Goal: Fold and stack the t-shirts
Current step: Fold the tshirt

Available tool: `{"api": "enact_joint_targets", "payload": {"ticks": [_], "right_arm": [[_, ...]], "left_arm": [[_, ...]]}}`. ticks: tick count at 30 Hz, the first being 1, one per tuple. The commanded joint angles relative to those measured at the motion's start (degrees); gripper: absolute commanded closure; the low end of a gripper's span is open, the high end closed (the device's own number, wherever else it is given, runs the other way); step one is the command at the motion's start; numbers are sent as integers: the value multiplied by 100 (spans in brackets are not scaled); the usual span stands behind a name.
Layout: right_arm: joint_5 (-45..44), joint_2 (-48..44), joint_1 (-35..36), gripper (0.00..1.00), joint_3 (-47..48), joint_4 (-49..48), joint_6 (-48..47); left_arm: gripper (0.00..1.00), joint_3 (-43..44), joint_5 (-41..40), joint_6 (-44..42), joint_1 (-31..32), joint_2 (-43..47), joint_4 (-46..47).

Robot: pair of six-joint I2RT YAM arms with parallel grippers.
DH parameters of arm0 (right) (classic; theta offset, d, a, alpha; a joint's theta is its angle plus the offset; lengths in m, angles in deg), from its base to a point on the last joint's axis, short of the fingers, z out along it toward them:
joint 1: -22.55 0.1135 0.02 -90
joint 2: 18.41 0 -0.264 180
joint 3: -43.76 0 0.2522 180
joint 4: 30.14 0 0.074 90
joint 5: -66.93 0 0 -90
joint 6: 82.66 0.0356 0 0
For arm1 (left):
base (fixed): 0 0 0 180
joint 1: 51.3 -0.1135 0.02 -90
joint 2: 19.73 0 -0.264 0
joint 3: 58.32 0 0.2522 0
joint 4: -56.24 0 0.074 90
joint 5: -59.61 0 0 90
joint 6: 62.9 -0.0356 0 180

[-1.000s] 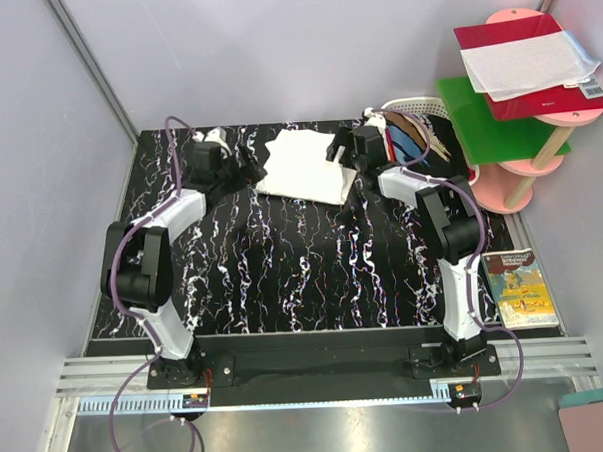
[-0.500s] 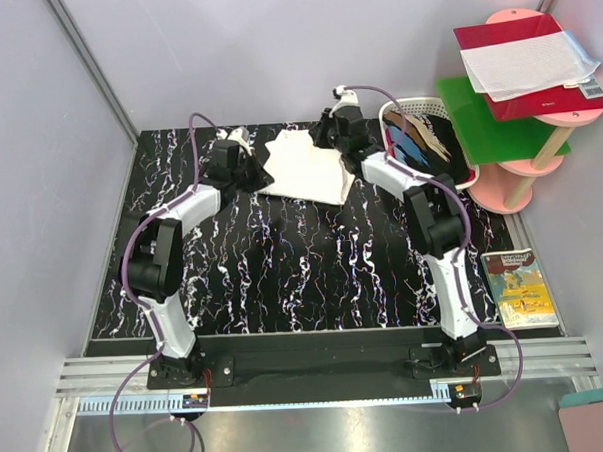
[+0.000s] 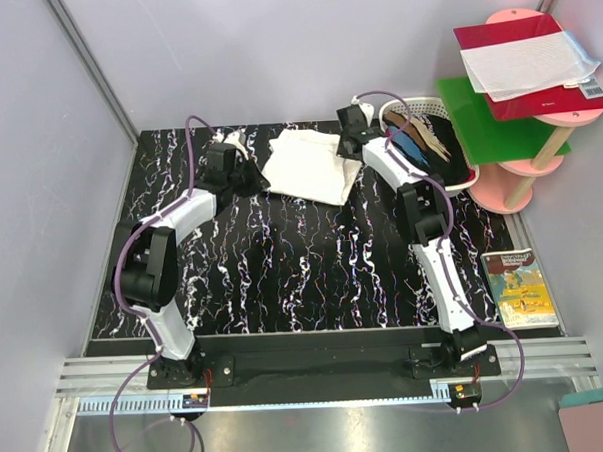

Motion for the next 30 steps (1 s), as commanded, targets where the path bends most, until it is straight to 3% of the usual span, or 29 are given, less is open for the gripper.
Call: {"api": "enact_joint_targets", "payload": {"ticks": [1,4,6,9,10,11,12,13,16,20,22,25,27,30], "right_arm": [[-499,-161,-203,100,-335,739,163],[-455,-285,-282,100,-722,722,278],[-394,-285,-282,100,-811,713,269],[-288,-407,-274,100,-942,617,269],[-244,-486,-274,100,-1030,503,243],[-253,-687,-274,100,-1283,397,243],[-209,-793,-265,100,-1416,135,234],[-200,-899,-274,100,-1522,37,165],[-121,-1233,-274,100,-1961,-481,32],[37,-998,-265,100,-1630,-448,-188],[186,-900,-274,100,-1514,-395,-223],[354,-900,-265,100,-1487,-395,-223],[406,-1136,-265,100,-1724,-613,-319],[433,-1882,-265,100,-2759,-1576,-276]], "left_arm": [[81,-59,58,71,-15,244,238],[60,-77,294,158,-6,183,413],[36,54,453,246,20,-18,606],[29,614,664,370,143,-544,598],[33,818,734,422,178,-713,537],[43,1272,796,449,205,-1088,467],[88,1503,831,475,257,-1284,388],[100,1740,884,597,275,-1477,274],[100,2689,1060,765,319,-2224,159],[100,4295,1349,941,337,-3531,-728],[100,4589,1569,1108,337,-3842,-1018],[100,4267,1641,1266,345,-3879,-1063],[100,3547,1422,1354,345,-3537,-1046],[100,2414,1307,1590,345,-2922,-1011]]}}
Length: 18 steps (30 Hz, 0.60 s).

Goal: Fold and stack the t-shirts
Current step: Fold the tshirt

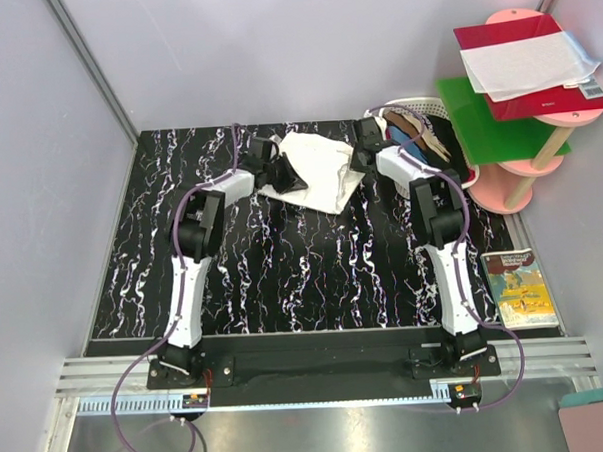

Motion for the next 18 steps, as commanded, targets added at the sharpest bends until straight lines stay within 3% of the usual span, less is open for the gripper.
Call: {"api": "enact_joint_targets", "payload": {"ticks": [1,4,7,11,14,15,16,17,18], "right_arm": [[182,-1182,30,100,-1126,-1220,-75],[278,-2025,30,99,-2057,-1687,-48],[541,-2535,39,94,-2541,-1863,-109],[1119,-3090,92,81,-3201,-2021,-162],[1473,-3477,153,51,-3817,-2162,-162],[1491,-3565,188,36,-3966,-2206,-162],[1509,-3757,258,29,-4263,-2215,-171],[1544,-3846,276,23,-4406,-2215,-180],[1596,-3951,294,9,-4546,-2215,-128]], "left_arm": [[100,-1448,-25,389,-9,939,-184],[100,-3045,99,741,105,1667,528],[100,-4004,-6,952,412,2142,1004],[100,-5211,-217,1505,1201,2680,1848],[100,-5801,-446,1954,1913,2900,2438],[100,-5819,-472,1998,2073,2909,2500],[100,-5846,-516,1981,2205,2979,2509],[95,-5881,-586,1946,2432,3067,2518],[81,-5898,-804,1798,2557,3189,2518]]}}
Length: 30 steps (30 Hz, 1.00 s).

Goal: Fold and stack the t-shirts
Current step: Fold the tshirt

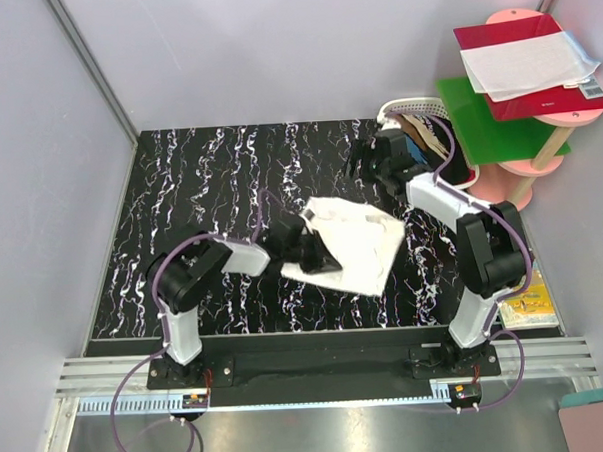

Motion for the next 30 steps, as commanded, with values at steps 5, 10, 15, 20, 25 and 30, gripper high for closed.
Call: {"api": "enact_joint_targets", "payload": {"ticks": [5,10,15,20,25,30], "right_arm": [[658,-1381,314,1,-1535,-180,138],[500,-2426,367,0,-2124,-119,279],[60,-3333,367,45,-2503,-48,279],[-1115,-3703,367,100,-2424,1213,524],[-934,-3493,367,100,-2591,1753,814],[-608,-2993,367,100,-2661,2026,1026]], "left_arm": [[1,-154,-1518,-787,1515,1510,-979],[1,75,-2695,-1535,1852,2451,-1893],[100,636,-4048,-2448,1720,2269,-2905],[100,1796,-4146,-2855,1562,1302,-3555],[100,2227,-5034,-2846,1099,1398,-4250],[91,2588,-5124,-3074,-437,1696,-5068]]}}
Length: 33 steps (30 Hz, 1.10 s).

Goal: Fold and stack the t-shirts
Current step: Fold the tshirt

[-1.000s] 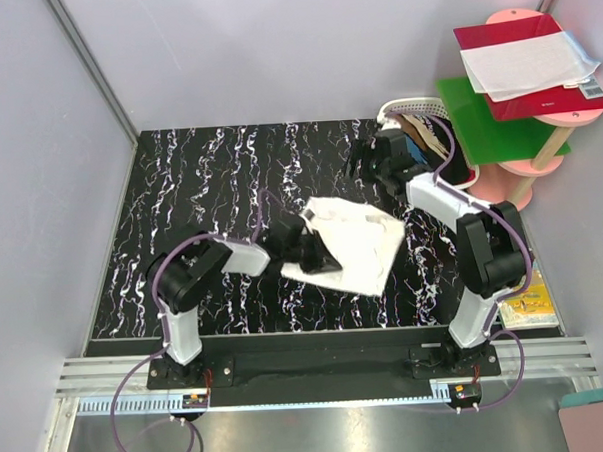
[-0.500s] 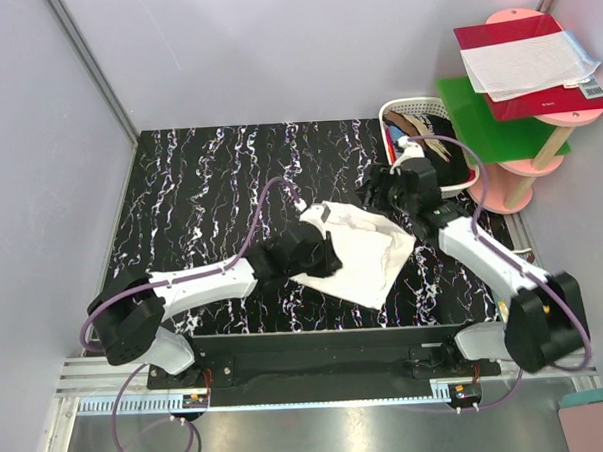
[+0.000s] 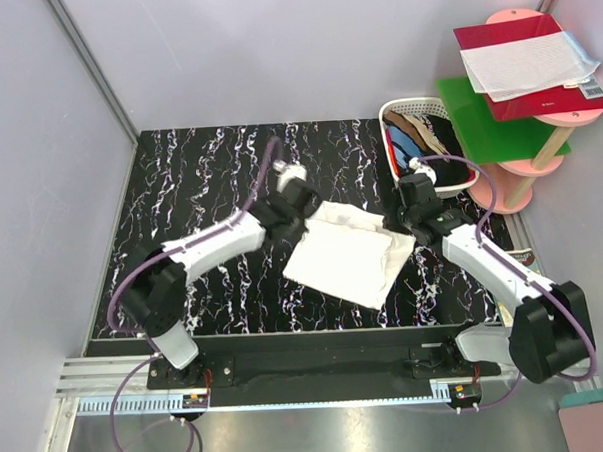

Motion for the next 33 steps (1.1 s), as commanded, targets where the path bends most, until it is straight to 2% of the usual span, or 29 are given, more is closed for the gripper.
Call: {"api": "enact_joint_targets", "payload": {"ticks": [1,2,3,4,8,14,19,26,33], "right_arm": [[207,377,39,100,-34,502,328],[252,447,39,100,-34,547,364],[278,569,39,100,-25,608,408],[331,605,39,100,-43,669,495],[288,781,22,100,-78,828,593],[164,1062,30,100,18,1109,663],[164,1975,30,100,404,1014,628],[613,3758,249,100,1808,696,338],[218,4464,733,100,3085,854,39]], "left_arm": [[76,446,-420,-290,-1470,501,-762],[65,516,-97,-368,-1716,554,-885],[57,543,11,-378,-2119,572,-938],[44,535,107,-447,-2297,598,-965],[1,491,494,-334,-2703,651,-1000],[1,482,820,-299,-2738,458,-1000],[1,394,838,-273,-2738,545,-992],[1,236,838,-281,-2738,1011,-921],[1,201,803,-307,-2738,1029,-912]]}}
